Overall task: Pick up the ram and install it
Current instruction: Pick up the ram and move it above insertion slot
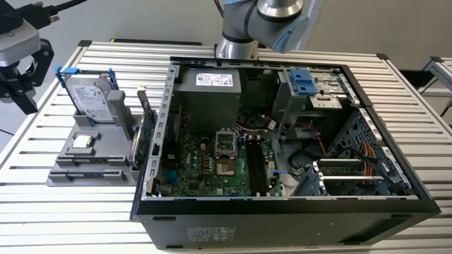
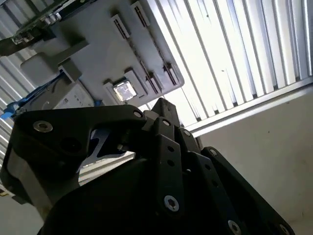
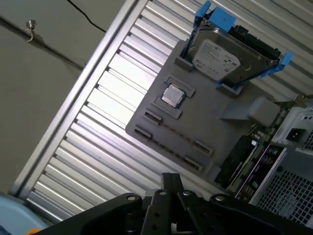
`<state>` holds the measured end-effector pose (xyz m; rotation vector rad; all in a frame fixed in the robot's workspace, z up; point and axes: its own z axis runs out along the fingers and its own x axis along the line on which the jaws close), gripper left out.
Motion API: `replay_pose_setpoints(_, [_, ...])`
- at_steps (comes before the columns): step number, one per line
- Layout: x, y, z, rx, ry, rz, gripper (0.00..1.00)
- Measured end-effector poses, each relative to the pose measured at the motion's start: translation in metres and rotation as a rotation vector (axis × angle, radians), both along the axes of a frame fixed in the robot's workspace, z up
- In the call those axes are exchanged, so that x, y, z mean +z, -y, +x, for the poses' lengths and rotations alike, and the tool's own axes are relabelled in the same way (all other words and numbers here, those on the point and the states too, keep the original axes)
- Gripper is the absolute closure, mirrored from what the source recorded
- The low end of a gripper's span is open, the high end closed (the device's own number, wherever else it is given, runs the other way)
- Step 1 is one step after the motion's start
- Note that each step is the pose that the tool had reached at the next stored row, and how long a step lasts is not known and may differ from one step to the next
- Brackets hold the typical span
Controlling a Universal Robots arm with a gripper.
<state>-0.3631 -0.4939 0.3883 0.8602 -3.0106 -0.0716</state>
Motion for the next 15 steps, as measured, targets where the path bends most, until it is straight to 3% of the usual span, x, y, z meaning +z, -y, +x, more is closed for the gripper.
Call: replay_pose_setpoints(15, [0.0,0.0,0.0,0.2,0.0,0.0,1.0])
